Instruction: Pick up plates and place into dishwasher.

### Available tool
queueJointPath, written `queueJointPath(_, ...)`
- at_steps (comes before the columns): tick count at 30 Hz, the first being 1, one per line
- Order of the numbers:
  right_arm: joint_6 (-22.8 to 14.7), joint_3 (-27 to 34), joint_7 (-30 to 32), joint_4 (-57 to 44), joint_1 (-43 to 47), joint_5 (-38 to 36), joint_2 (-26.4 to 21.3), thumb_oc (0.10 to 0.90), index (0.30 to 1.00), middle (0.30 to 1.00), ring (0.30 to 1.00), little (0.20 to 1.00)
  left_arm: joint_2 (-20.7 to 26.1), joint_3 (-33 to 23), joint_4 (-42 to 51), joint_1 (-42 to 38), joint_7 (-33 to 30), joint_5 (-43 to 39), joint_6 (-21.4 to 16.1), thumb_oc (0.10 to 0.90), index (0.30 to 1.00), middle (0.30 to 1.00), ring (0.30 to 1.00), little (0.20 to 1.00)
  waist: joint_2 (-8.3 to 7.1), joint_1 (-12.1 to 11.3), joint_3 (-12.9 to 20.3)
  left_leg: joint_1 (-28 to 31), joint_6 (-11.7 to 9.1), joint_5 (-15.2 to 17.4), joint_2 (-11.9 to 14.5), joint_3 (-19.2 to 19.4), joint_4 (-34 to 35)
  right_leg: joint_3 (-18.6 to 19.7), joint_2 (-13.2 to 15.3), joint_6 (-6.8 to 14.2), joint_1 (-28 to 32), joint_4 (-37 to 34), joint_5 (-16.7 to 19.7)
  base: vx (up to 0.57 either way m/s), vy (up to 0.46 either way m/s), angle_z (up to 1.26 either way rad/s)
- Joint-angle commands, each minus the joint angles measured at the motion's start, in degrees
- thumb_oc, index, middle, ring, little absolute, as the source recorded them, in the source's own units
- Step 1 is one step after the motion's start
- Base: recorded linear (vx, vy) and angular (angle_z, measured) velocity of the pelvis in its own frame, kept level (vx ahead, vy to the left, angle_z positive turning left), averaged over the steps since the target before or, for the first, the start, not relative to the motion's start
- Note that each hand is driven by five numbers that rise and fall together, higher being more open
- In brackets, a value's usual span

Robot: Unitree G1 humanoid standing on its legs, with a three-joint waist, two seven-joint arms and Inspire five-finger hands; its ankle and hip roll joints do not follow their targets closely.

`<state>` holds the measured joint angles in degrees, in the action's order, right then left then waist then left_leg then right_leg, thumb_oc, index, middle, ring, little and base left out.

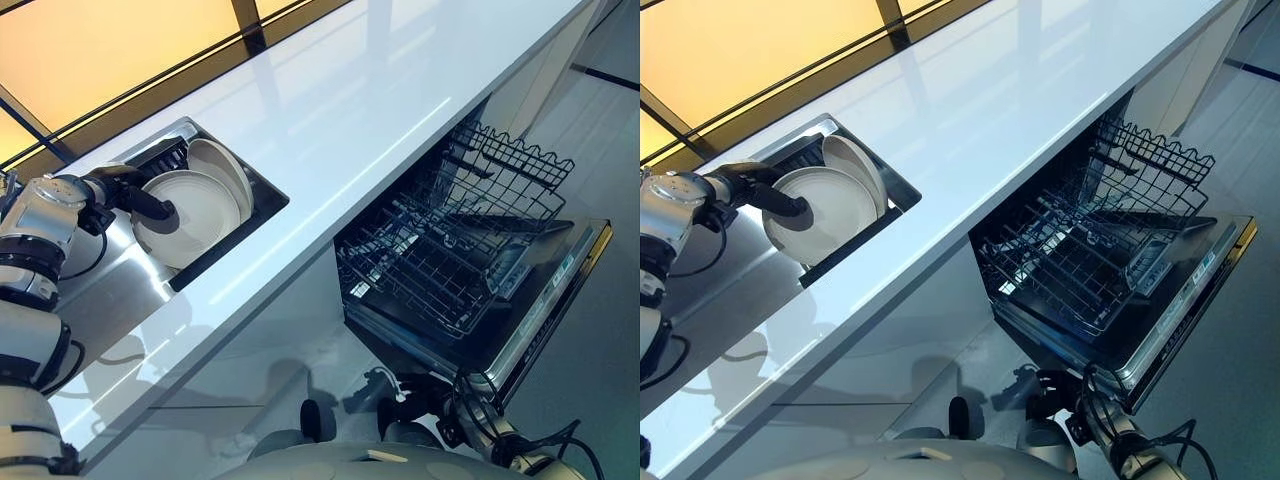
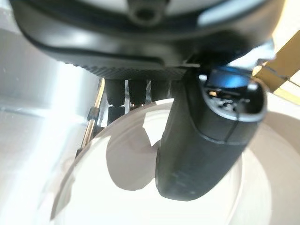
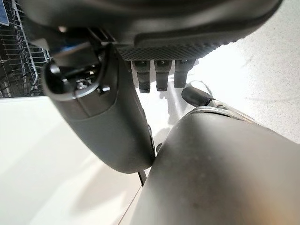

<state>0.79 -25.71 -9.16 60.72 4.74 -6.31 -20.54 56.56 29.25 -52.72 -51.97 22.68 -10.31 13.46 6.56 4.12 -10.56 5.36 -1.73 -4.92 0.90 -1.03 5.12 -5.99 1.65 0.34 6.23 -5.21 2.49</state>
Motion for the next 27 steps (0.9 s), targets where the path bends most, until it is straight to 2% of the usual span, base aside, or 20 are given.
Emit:
queueJointPath(1,-1.9,-1.9,-1.9,-1.3,-3.9,-5.8,0.8,0.8,0.9,0.9,0.9,0.9,5.6,-1.0,-2.0,-12.1,-9.7,-0.4,-4.1,0.1,0.3,0.3,0.3,0.2,-0.62,-0.4,5.0,1.1,3.1,5.4,-5.3,2.3,-0.1,2.6,1.1,4.8,-0.8,0.2,-0.4,-0.02,-0.038,0.02)
queueJointPath(3,-1.9,-1.9,-2.6,-3.7,-3.9,-8.2,0.5,0.8,0.9,0.9,0.9,0.9,5.9,-1.2,-1.2,-12.0,-11.4,0.7,-4.1,0.1,0.3,0.3,0.3,0.2,-0.69,-0.4,5.0,1.3,3.1,5.5,-5.3,2.3,-0.1,2.6,1.1,4.7,-0.6,0.2,-0.4,-0.03,-0.038,0.02)
queueJointPath(6,1.8,-1.3,-4.4,-13.2,-4.7,-13.1,-0.3,0.8,0.9,0.9,0.9,0.9,7.5,-1.9,0.8,-11.2,-14.5,4.2,-3.9,0.1,0.3,0.3,0.3,0.2,-1.03,-0.2,5.5,1.7,3.1,5.6,-5.2,2.3,-0.1,2.8,0.9,4.5,-0.3,0.2,-0.6,-0.04,-0.05,0.01)
queueJointPath(12,4.0,-0.6,-7.2,-26.7,-6.8,-17.0,-1.6,0.8,0.9,0.9,0.9,0.9,10.8,-1.5,2.6,-11.9,-17.2,7.7,-4.6,0.1,0.3,0.3,0.3,0.2,-1.49,0.3,6.2,1.9,3.0,5.7,-5.0,2.8,-0.1,2.6,0.7,4.5,-0.1,0.2,-0.7,-0.03,-0.05,-0.02)
queueJointPath(14,5.3,-0.3,-8.1,-34.4,-7.7,-21.4,-3.0,0.8,0.9,0.9,0.9,0.9,12.5,-1.4,3.7,-12.1,-20.1,6.1,-5.3,0.1,0.3,0.3,0.3,0.2,-1.68,0.5,6.5,1.9,2.8,5.7,-4.9,3.1,-0.1,2.7,0.6,4.5,-0.1,0.2,-0.7,-0.04,-0.064,-0.03)
queueJointPath(17,4.7,0.7,-8.7,-39.2,-8.9,-23.9,-3.6,0.8,0.9,0.9,0.9,0.9,13.6,-3.0,4.8,-11.2,-23.9,3.7,-7.7,0.1,0.3,0.3,0.3,0.2,-1.88,0.8,6.6,2.0,2.8,5.7,-4.7,3.5,-0.1,2.7,0.5,4.5,0.0,0.2,-0.6,-0.03,-0.054,-0.02)
queueJointPath(18,5.9,1.9,-8.5,-43.4,-9.7,-25.6,-4.0,0.8,0.9,0.9,0.9,0.9,14.1,-5.1,6.7,-9.4,-27.7,2.0,-9.5,0.1,0.3,0.3,0.3,0.2,-2.07,0.9,6.8,2.0,2.8,5.8,-4.7,3.7,-0.1,2.8,0.4,4.5,-0.1,0.2,-0.6,-0.03,-0.052,0.0)
queueJointPath(20,5.3,3.2,-8.0,-46.2,-10.5,-26.9,-4.2,0.8,0.9,0.9,0.9,0.9,13.7,-9.3,9.7,-5.6,-32.2,-8.0,-13.5,0.1,0.3,0.3,0.3,0.2,-2.39,0.9,7.0,1.9,2.8,5.9,-4.6,3.7,-0.1,2.9,0.4,4.5,-0.2,0.2,-0.7,-0.03,-0.065,0.0)
queueJointPath(22,4.5,4.7,-9.0,-48.2,-11.2,-28.3,-3.8,0.8,0.9,0.9,0.9,0.9,11.2,-16.6,14.4,0.5,-36.7,-15.7,-18.0,0.1,0.3,0.3,0.3,0.2,-2.78,0.7,7.1,2.0,2.8,5.9,-4.5,3.7,-0.1,3.0,0.3,4.4,-0.2,0.2,-0.8,-0.02,-0.062,-0.01)
queueJointPath(23,3.9,5.6,-8.8,-49.5,-11.6,-28.2,-3.4,0.8,0.9,0.9,0.9,0.9,9.0,-21.2,17.6,5.0,-39.1,-17.0,-20.5,0.1,0.3,0.3,0.3,0.2,-3.11,0.6,7.3,2.0,2.8,6.0,-4.5,3.5,-0.1,3.0,0.2,4.3,-0.2,0.2,-0.9,-0.01,-0.044,-0.02)
queueJointPath(24,3.6,5.7,-8.7,-49.7,-11.8,-28.1,-3.4,0.8,0.9,0.9,0.9,0.9,8.5,-22.6,18.4,6.4,-40.4,-17.8,-22.3,0.1,0.3,0.3,0.3,0.2,-3.06,0.7,7.3,2.1,2.9,6.0,-4.5,3.5,-0.1,3.0,0.2,4.3,-0.2,0.2,-0.9,-0.01,-0.052,-0.03)
queueJointPath(25,2.8,6.9,-8.1,-51.9,-12.1,-27.6,-3.0,0.8,0.9,0.9,0.9,0.9,4.0,-28.9,23.4,13.1,-43.3,-17.9,-27.1,0.1,0.3,0.3,0.3,0.2,-3.59,0.6,7.5,2.0,2.9,6.1,-4.4,3.3,-0.1,3.2,0.1,4.0,-0.2,0.2,-1.0,-0.01,-0.037,-0.02)
queueJointPath(26,2.5,7.0,-8.0,-52.2,-12.2,-27.5,-3.1,0.8,0.9,0.9,0.9,0.9,3.3,-30.0,24.1,14.3,-43.4,-18.1,-27.8,0.1,0.3,0.3,0.3,0.2,-3.52,0.7,7.6,2.1,2.9,6.1,-4.4,3.3,-0.1,3.2,0.1,4.0,-0.3,0.2,-1.0,0.0,-0.049,-0.03)
queueJointPath(27,2.5,8.1,-7.9,-54.1,-12.4,-27.7,-2.8,0.8,0.9,0.9,0.9,0.9,-0.1,-33.3,28.7,18.9,-44.4,-17.9,-30.5,0.1,0.3,0.3,0.3,0.2,-3.98,0.6,7.7,2.1,2.9,6.1,-4.4,3.2,-0.1,3.5,0.0,3.7,-0.2,0.2,-1.0,0.0,-0.038,-0.05)
